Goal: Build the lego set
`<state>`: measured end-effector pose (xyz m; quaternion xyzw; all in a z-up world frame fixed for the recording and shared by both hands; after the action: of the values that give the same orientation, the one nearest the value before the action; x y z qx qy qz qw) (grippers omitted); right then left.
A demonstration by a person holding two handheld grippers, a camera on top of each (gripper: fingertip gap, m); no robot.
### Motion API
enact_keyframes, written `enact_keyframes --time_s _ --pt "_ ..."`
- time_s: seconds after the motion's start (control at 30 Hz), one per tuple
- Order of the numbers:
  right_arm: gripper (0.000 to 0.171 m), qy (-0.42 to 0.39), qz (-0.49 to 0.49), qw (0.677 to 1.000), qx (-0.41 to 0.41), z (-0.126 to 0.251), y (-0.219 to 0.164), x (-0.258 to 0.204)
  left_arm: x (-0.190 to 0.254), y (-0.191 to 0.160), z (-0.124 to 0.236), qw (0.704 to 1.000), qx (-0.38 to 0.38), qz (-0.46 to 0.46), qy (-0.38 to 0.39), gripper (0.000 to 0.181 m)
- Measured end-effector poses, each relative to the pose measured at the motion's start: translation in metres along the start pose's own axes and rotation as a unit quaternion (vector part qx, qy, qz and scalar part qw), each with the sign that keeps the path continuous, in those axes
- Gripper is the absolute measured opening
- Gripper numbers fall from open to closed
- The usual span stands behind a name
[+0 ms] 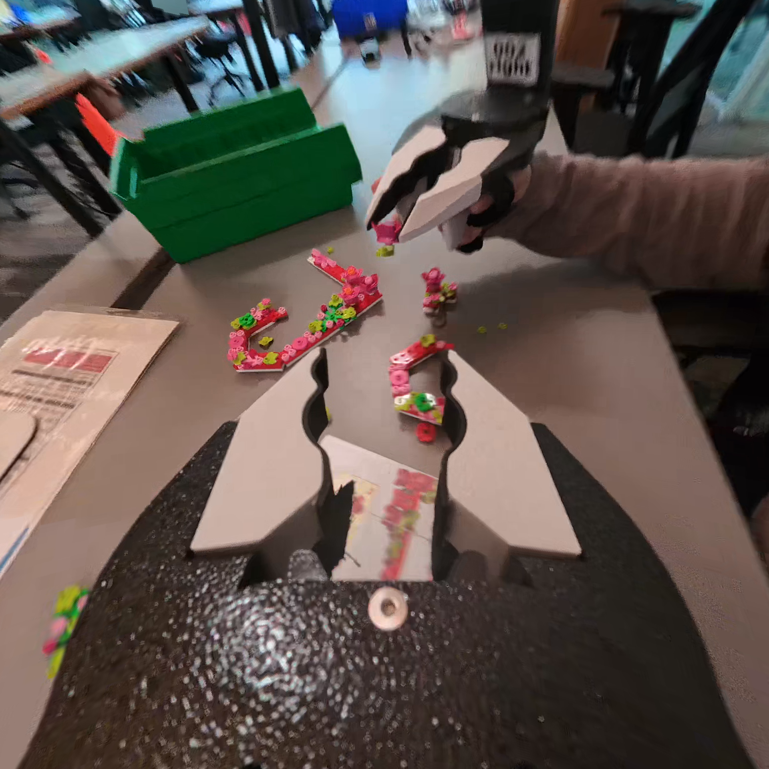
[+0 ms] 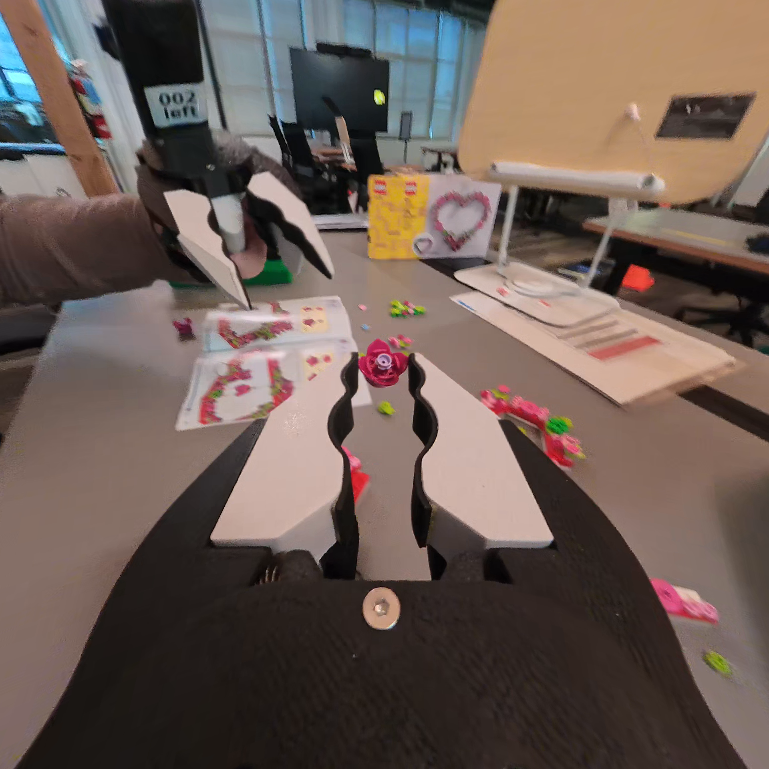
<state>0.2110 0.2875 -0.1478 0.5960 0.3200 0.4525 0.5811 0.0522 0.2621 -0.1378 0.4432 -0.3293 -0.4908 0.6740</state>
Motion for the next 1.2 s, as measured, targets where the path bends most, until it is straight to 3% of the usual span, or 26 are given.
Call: enact_keyframes --time_s 0.2,0.37,0.73,0.87,1.2 --pt "0.022 0.006 -0.048 0.996 -0.073 -0.002 -0.029 0.048 -0.061 -0.013 -0.094 0.985 -0.132 -0.069 -0.090 0.062" --pt "0.022 -0.024 -0.063 0.996 -0.052 0.002 -0.033 0.070 -0.078 -0.017 -0.145 0.976 -0.139 -0.097 -0.139 0.065" --pt "0.022 -0.137 0.008 0.991 0.000 0.032 -0.044 0.093 -0.044 0.025 -0.168 0.973 -0.059 -0.159 -0.159 0.073" --pt "0.022 -0.157 0.010 0.987 0.007 0.040 -0.046 0.100 -0.043 0.020 -0.172 0.966 -0.065 -0.192 -0.157 0.075" --pt "0.022 -0.138 0.015 0.990 -0.014 0.032 -0.053 0.095 -0.056 0.005 -0.173 0.967 -0.043 -0.157 -0.198 0.069"
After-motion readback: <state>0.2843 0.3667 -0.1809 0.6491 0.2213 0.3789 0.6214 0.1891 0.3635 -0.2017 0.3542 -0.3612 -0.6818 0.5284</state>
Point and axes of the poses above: each gripper's, where its closed fingertips meet, z back along the fingers, y out of its top, x = y × z across the jaws, the point moved 4 cm from there along z, back along the fingers, and after that the axes turned 8 degrees about z, right-handed, at the moved point
